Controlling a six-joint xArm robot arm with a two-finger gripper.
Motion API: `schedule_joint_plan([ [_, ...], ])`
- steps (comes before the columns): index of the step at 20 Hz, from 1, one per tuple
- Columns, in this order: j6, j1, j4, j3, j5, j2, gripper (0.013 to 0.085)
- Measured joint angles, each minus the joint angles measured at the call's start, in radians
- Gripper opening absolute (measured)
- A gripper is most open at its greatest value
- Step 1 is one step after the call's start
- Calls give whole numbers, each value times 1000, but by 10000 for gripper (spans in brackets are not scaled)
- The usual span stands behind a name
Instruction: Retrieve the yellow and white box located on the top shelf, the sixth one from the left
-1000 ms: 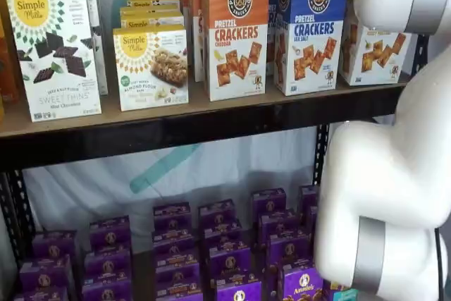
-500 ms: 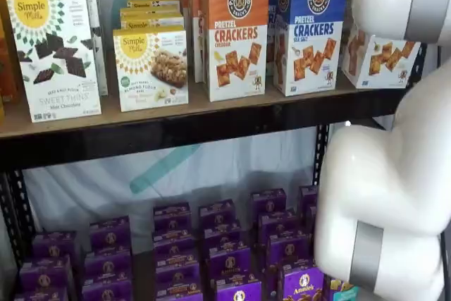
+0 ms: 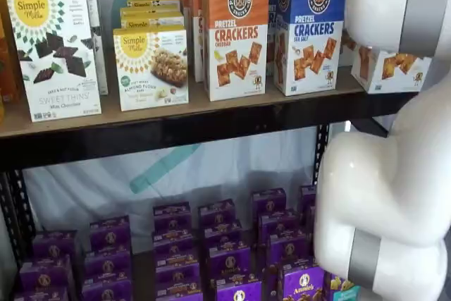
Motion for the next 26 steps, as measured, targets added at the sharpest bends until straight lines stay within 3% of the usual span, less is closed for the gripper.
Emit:
schedule_joint_plan([
  [4,14,30,-34,64,10,-63,610],
  [8,64,89,-60,110,38,-107,610],
  [17,268,320,-122,242,59,-224,610],
  [23,379,436,-137,305,66,-272,610],
  [26,415,472,-138,329,60,-289,610],
])
